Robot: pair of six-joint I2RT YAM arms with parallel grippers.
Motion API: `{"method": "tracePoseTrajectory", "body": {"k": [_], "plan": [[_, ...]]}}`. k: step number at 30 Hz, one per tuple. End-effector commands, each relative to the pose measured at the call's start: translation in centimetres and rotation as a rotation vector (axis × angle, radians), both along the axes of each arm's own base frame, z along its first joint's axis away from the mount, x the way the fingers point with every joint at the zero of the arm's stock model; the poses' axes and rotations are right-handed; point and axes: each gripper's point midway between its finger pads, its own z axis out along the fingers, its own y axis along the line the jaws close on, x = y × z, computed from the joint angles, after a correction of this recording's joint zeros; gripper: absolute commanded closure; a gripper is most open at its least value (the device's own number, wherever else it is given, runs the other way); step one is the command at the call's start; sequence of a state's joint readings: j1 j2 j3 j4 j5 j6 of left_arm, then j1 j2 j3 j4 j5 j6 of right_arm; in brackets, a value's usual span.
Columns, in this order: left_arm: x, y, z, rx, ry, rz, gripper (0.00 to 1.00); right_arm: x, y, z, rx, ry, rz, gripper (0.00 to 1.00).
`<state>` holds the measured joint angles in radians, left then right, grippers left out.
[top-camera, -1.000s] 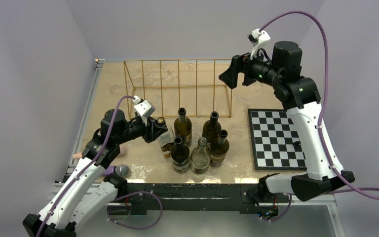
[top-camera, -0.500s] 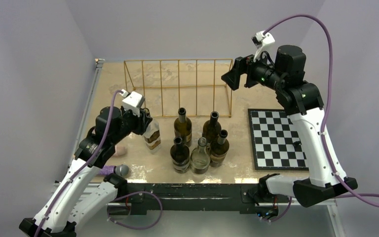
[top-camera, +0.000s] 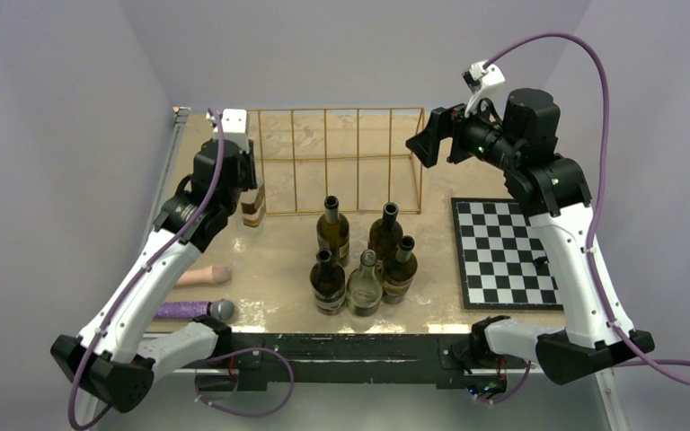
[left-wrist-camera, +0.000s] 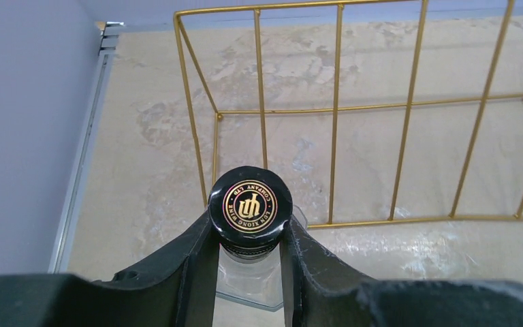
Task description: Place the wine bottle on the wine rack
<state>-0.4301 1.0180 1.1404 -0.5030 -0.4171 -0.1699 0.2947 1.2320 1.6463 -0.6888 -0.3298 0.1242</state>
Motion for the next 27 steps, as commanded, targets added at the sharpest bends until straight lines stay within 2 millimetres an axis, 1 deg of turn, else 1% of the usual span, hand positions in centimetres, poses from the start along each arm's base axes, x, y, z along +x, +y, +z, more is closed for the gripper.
{"method": "tracePoseTrajectory", "body": {"k": [1,5,9,14,17,22,27], "plan": [[3.4,1.6,6.7,-0.066,-0.189,0.159,1.0,-1.0,-0.3,2.7,0.04,-0.079,-0.007,0.02],[5.3,2.2,6.9,-0.103,-0.172,0.203,1.0,-1.6,-0.3,2.9,0.052,-0.084,-0.005,0.02],[6.8,2.8,6.7,-0.143,-0.159,0.221,1.0,-2.0,-0.5,2.4,0.048,-0.077,-0.009,0.02],[8.5,3.3,5.6,-0.162,-0.102,0.252,1.0,-2.3,-0.9,1.8,0.039,-0.069,-0.027,0.02],[9.2,3.6,4.4,-0.159,-0.051,0.28,1.0,-2.5,-1.1,1.7,0.04,-0.07,-0.034,0.02],[9.5,3.6,3.2,-0.166,-0.005,0.3,1.0,-2.6,-1.5,1.3,0.029,-0.069,-0.048,0.02],[10.4,4.0,2.6,-0.149,0.008,0.318,1.0,-2.8,-1.7,0.9,0.018,-0.068,-0.053,0.02]]}}
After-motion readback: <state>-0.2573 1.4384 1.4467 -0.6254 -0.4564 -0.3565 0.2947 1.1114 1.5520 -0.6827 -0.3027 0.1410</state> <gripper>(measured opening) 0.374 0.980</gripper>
